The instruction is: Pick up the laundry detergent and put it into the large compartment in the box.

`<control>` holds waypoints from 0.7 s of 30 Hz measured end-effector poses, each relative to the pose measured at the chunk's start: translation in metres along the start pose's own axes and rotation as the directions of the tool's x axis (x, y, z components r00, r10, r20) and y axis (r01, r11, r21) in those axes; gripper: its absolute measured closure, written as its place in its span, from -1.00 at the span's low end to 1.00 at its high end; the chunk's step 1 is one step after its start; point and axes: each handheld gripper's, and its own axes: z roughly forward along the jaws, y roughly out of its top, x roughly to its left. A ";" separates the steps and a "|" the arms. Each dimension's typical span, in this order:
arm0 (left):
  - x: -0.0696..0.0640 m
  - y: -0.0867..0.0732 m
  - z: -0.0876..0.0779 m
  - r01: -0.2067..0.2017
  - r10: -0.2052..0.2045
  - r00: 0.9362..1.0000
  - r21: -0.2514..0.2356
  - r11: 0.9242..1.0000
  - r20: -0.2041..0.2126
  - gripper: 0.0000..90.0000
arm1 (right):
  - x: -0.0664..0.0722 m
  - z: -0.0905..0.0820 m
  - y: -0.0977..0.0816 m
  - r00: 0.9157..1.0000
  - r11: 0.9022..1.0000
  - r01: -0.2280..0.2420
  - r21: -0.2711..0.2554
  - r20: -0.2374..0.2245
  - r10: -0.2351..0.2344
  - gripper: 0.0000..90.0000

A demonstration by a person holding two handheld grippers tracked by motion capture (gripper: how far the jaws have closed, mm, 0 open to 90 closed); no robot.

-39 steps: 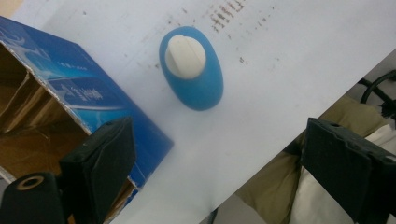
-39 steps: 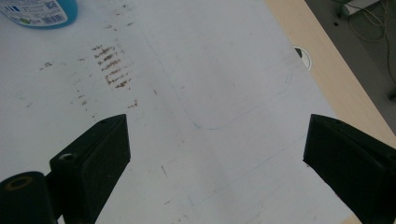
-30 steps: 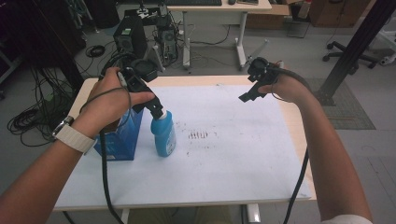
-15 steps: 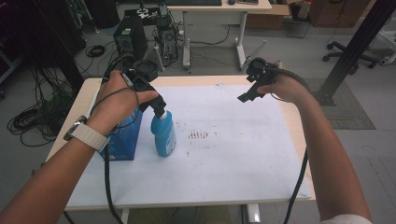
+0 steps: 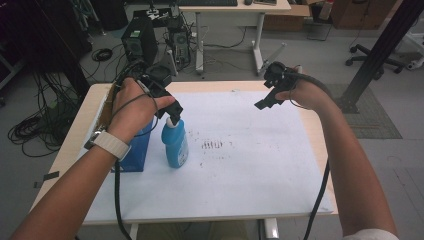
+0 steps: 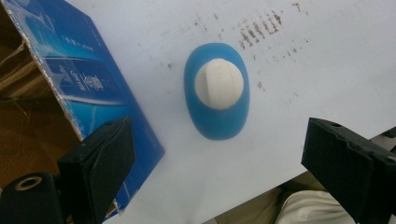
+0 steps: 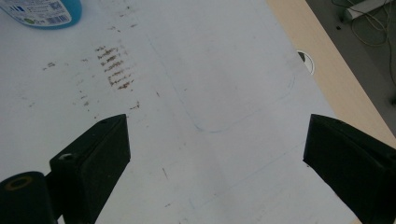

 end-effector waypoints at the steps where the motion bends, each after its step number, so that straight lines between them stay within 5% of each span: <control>1: 0.000 0.000 0.001 0.004 -0.004 1.000 -0.002 1.000 0.001 -0.78 | 0.000 0.000 0.000 1.000 1.000 0.001 0.000 0.000 -0.001 -0.84; 21: 0.000 0.008 0.021 0.051 -0.051 0.999 -0.012 0.999 0.000 -0.79 | 0.001 0.003 0.001 1.000 1.000 0.006 0.005 -0.001 -0.006 -0.84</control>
